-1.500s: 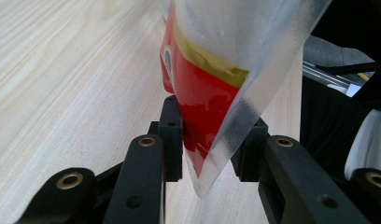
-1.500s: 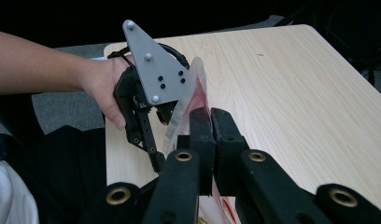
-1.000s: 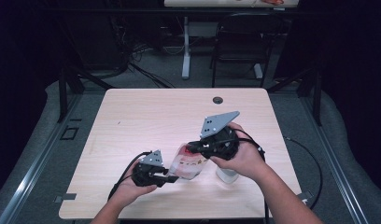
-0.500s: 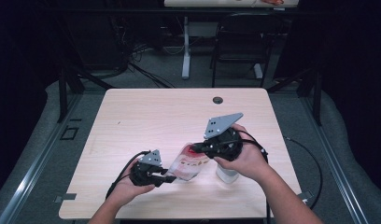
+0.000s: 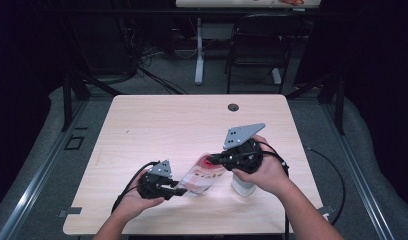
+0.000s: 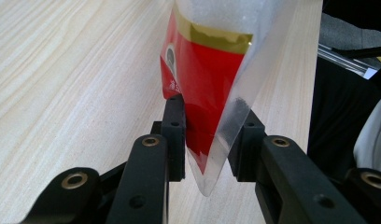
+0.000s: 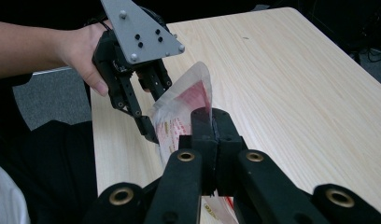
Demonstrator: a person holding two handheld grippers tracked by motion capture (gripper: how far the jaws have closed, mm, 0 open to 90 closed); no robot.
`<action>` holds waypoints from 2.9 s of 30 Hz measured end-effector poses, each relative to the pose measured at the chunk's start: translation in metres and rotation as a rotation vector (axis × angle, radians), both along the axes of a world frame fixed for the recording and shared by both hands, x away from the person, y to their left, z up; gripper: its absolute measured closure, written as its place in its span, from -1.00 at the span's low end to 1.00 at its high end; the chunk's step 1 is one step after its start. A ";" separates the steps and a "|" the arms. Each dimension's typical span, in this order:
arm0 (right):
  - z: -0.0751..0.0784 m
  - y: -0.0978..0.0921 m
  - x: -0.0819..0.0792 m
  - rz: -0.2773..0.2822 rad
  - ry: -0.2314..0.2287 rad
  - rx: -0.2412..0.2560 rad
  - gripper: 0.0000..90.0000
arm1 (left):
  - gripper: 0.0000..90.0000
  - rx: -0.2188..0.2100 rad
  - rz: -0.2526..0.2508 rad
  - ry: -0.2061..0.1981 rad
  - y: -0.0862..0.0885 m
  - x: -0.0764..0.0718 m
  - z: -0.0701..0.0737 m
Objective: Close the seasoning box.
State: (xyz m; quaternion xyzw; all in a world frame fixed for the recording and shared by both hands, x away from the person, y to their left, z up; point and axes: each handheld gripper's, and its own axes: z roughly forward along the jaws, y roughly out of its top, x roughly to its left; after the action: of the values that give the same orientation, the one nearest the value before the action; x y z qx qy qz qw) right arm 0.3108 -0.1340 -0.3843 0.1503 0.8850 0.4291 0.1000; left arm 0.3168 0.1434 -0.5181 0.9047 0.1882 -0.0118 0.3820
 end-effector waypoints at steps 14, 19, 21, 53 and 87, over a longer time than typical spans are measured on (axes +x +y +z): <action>-0.012 -0.015 0.001 -0.026 0.016 0.062 1.00 | 0.60 0.030 0.004 -0.003 -0.002 0.000 0.004; -0.013 -0.019 0.001 -0.031 0.010 0.066 1.00 | 0.60 0.051 -0.001 0.004 -0.003 0.001 0.010; -0.014 -0.020 0.001 -0.032 0.012 0.076 1.00 | 0.60 0.052 -0.011 0.018 -0.002 0.001 0.012; -0.035 -0.051 -0.002 -0.092 -0.002 0.235 1.00 | 0.61 0.190 -0.025 -0.004 -0.010 0.006 0.048; -0.046 -0.074 -0.004 -0.134 0.027 0.318 1.00 | 0.62 0.182 -0.013 -0.035 -0.009 0.007 0.080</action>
State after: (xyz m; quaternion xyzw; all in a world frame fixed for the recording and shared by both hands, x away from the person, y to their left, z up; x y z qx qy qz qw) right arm 0.3069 -0.2082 -0.4307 0.2286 0.7952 0.5541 0.0912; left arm 0.3238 0.1339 -0.4381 0.9370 0.1760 0.0187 0.3013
